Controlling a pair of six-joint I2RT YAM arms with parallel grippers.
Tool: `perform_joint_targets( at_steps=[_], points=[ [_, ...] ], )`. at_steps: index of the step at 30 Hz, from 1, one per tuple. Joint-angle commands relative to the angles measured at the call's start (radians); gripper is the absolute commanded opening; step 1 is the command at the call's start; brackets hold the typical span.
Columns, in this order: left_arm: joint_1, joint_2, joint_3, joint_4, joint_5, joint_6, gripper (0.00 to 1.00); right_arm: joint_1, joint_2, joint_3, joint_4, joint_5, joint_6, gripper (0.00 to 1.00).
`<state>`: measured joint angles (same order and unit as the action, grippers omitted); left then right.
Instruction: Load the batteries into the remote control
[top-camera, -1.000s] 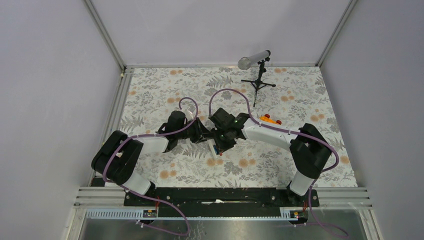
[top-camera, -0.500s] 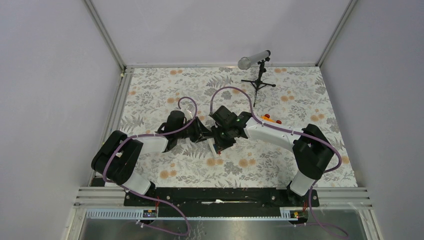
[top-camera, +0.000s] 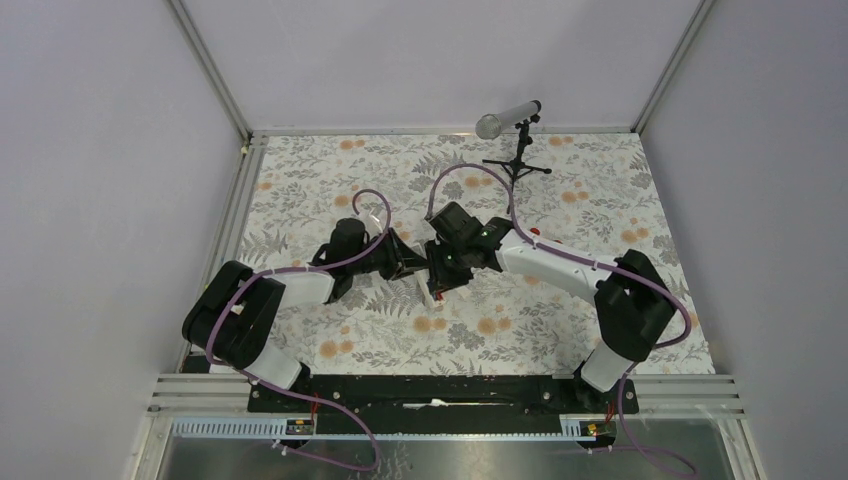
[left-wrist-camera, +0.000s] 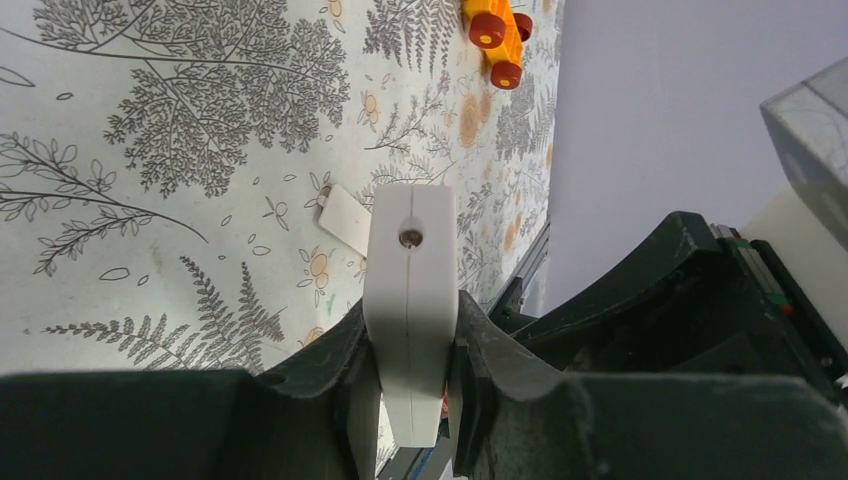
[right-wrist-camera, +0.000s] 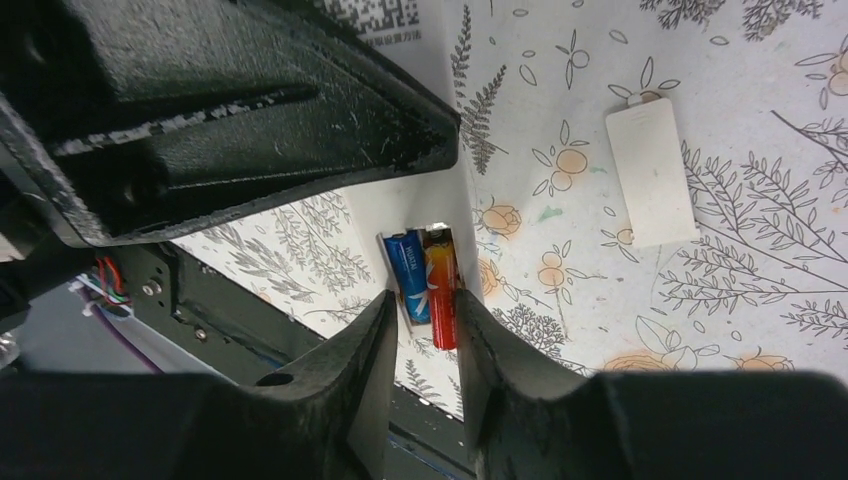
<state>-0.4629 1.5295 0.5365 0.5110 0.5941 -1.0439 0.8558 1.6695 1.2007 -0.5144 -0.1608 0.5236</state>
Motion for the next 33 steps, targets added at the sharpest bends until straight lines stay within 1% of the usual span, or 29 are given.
perform_joint_targets(
  at_steps=[1,3,5,7,9,12,14,16,19,22,26,30,33],
  points=[
    [0.012,-0.019,0.004,0.119,0.051,-0.037,0.0,-0.026,-0.072,0.053,0.022,-0.019,0.041,0.36],
    [0.02,-0.025,0.0,0.128,0.057,-0.048,0.0,-0.038,-0.102,0.06,0.022,-0.007,0.064,0.4],
    [0.026,-0.035,-0.001,0.132,0.063,-0.06,0.0,-0.05,-0.129,0.076,0.013,0.01,0.074,0.5],
    [0.032,-0.047,-0.003,0.142,0.069,-0.074,0.0,-0.056,-0.148,0.102,-0.006,0.041,0.078,0.56],
    [0.038,-0.063,-0.003,0.152,0.076,-0.094,0.0,-0.062,-0.167,0.118,-0.018,0.057,0.078,0.59],
    [0.049,-0.087,0.002,0.154,0.087,-0.123,0.0,-0.073,-0.204,0.123,-0.021,0.061,0.097,0.61],
    [0.056,-0.107,0.006,0.158,0.095,-0.146,0.0,-0.074,-0.237,0.118,-0.02,0.094,0.115,0.63],
    [0.066,-0.13,0.01,0.166,0.103,-0.187,0.0,-0.075,-0.286,0.099,-0.013,0.141,0.134,0.68],
    [0.079,-0.169,0.021,0.166,0.108,-0.243,0.0,-0.075,-0.388,0.036,0.038,0.189,0.171,0.79],
    [0.087,-0.215,0.046,0.144,0.108,-0.292,0.0,-0.076,-0.503,-0.028,0.107,0.201,0.229,0.82],
    [0.088,-0.26,0.08,0.124,0.102,-0.376,0.0,-0.077,-0.583,-0.075,0.17,0.226,0.348,0.85],
    [0.089,-0.258,0.105,0.225,0.111,-0.51,0.0,-0.076,-0.642,-0.123,0.214,0.257,0.457,0.86],
    [0.089,-0.27,0.131,0.234,0.089,-0.569,0.0,-0.075,-0.686,-0.182,0.288,0.268,0.53,0.87]
  ],
)
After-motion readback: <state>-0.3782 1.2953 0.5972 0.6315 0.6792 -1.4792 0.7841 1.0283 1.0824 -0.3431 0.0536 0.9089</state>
